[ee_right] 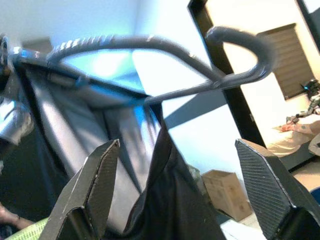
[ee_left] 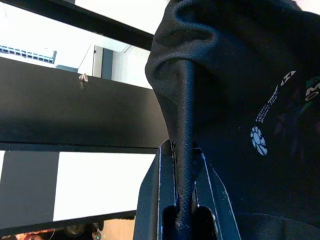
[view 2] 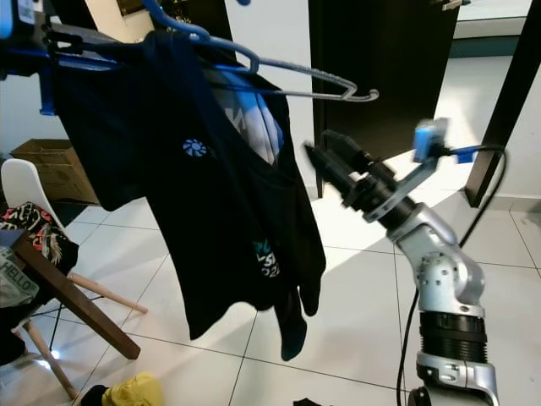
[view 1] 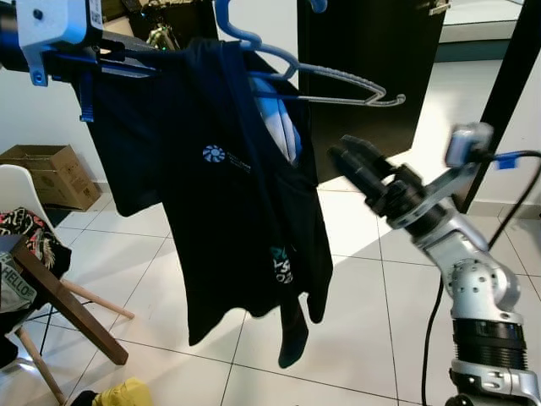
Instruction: Hang hanger
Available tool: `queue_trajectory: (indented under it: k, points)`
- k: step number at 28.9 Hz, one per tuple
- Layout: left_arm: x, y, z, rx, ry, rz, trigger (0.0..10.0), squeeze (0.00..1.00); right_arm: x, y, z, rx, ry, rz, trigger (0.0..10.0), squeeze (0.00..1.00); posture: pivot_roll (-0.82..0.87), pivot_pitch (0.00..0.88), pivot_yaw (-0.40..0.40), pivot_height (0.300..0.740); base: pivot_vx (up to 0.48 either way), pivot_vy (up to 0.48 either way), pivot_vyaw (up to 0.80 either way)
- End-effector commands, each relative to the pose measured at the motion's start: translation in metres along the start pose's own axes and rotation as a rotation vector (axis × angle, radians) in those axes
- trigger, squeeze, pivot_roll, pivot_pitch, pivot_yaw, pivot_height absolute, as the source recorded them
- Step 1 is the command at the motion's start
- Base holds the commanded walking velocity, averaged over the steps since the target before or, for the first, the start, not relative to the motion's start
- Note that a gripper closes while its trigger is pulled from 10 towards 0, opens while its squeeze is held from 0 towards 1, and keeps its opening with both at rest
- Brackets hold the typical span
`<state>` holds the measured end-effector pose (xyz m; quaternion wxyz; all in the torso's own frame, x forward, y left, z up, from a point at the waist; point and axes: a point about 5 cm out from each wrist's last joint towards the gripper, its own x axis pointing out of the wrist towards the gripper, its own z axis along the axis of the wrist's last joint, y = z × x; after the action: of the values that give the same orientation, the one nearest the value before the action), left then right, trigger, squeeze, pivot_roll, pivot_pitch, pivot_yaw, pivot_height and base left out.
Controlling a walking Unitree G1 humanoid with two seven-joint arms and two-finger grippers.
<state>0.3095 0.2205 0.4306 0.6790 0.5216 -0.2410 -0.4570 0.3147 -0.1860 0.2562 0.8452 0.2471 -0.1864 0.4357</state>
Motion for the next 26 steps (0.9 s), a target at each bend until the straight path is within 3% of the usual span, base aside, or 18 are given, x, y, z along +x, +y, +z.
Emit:
queue_trajectory:
  k: [1,13,21,22,23,24,25,26]
  points:
    - [-0.001,-0.002,0.000,-0.002,-0.021,0.010,0.0,0.00,0.008,0.003,-0.004,0.030,0.000,0.011,10.0,0.00,-0.06,0.000,0.099,0.740,0.000,0.000,0.00]
    - [0.002,-0.005,-0.001,-0.010,-0.036,-0.004,0.0,0.00,0.020,0.013,-0.030,-0.016,0.138,0.006,10.0,0.00,-0.06,0.000,0.102,0.740,0.000,0.000,0.00]
    - [0.003,-0.007,-0.002,-0.016,-0.046,-0.012,0.0,0.00,0.023,0.013,-0.028,-0.016,0.141,-0.008,10.0,0.00,-0.06,0.000,0.104,0.740,0.000,0.000,0.00]
    - [0.003,-0.007,-0.002,-0.016,-0.047,-0.012,0.0,0.00,0.023,0.013,-0.027,-0.017,0.140,-0.011,9.5,0.00,-0.06,0.000,0.104,0.740,0.000,0.000,0.00]
    - [0.003,-0.007,-0.002,-0.016,-0.047,-0.013,0.0,0.00,0.023,0.012,-0.026,-0.022,0.143,-0.014,3.1,0.00,-0.06,0.000,0.104,0.740,0.000,0.000,0.00]
    - [0.003,-0.007,-0.002,-0.016,-0.047,-0.013,0.0,0.00,0.023,0.012,-0.026,-0.022,0.143,-0.014,3.1,0.00,-0.06,0.000,0.104,0.740,0.000,0.000,0.00]
    - [0.003,-0.007,-0.002,-0.016,-0.047,-0.013,0.0,0.00,0.022,0.011,-0.026,-0.029,0.148,-0.016,0.5,0.00,-0.06,0.000,0.104,0.740,0.000,0.000,0.00]
    - [0.003,-0.007,-0.002,-0.016,-0.047,-0.014,0.0,0.00,0.021,0.011,-0.026,-0.035,0.156,-0.016,0.2,0.00,-0.06,0.000,0.104,0.740,0.000,0.000,0.00]
